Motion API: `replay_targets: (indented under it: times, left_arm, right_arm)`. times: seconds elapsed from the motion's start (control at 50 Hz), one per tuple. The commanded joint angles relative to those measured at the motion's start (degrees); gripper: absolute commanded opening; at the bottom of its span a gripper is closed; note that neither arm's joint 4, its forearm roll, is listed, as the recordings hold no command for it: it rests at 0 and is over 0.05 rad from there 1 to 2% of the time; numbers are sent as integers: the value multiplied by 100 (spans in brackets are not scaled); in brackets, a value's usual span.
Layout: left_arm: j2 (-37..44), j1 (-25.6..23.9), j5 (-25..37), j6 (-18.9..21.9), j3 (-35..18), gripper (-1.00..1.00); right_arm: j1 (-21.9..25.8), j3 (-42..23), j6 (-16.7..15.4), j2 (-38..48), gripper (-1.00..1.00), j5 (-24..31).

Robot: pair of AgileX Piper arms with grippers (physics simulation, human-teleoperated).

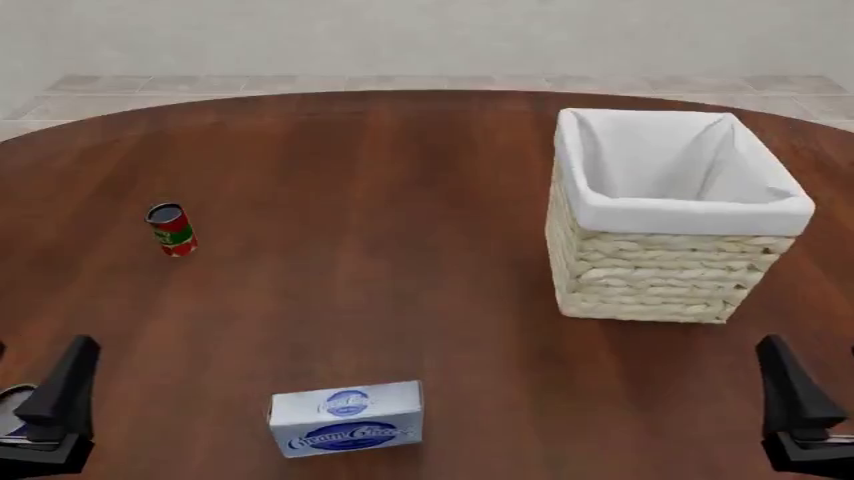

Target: Pick up the cream cheese box, and put it in the basket.

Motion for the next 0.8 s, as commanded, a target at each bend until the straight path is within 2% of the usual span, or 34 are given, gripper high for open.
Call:
replay_targets:
  times: [0.02, 0.08, 0.12, 0.2, 0.22, 0.24, 0.32, 0.4, 0.42, 0.44, 0.46, 0.66, 0.74, 0.8]
  left_arm:
    - [0, -28, 48, 134, -50, 100]
    - [-2, -35, 68, 180, -92, 100]
    - [-2, -28, 71, 228, -97, 100]
    - [-2, -16, 112, 198, -102, 100]
    - [-2, -13, 109, 196, -98, 100]
    - [-2, -10, 113, 189, -96, 100]
    - [-2, -16, 128, 169, -99, 100]
    - [-1, -27, 147, 169, -88, 100]
    - [-1, -30, 158, 165, -96, 100]
    - [-1, -31, 175, 148, -113, 100]
    - [-1, -32, 177, 141, -114, 100]
    - [3, -78, 223, 133, -128, 100]
    - [5, -112, 241, 135, -130, 100]
    - [38, -135, 257, 103, -158, 100]
  right_arm:
    - [-17, -29, 94, 61, 100, 1]
    - [-162, -116, 402, 65, 100, 120]
    - [-195, -183, 340, 131, 100, 151]
    - [-260, -412, 415, 101, 100, 408]
    - [-252, -501, 237, 89, 100, 480]
    - [-196, -601, 221, 104, 100, 548]
    - [-164, -1063, 434, 31, 100, 838]
    - [-165, -1374, 457, 193, 100, 960]
    - [-156, -1479, 424, 229, 100, 1013]
    - [-74, -1654, 157, 345, 100, 1081]
    - [-19, -1732, 83, 387, 100, 1108]
    - [192, -2487, 18, 1036, 100, 1216]
    - [426, -2728, -106, 1441, 100, 1141]
    - [701, -2861, -357, 1878, 100, 1020]
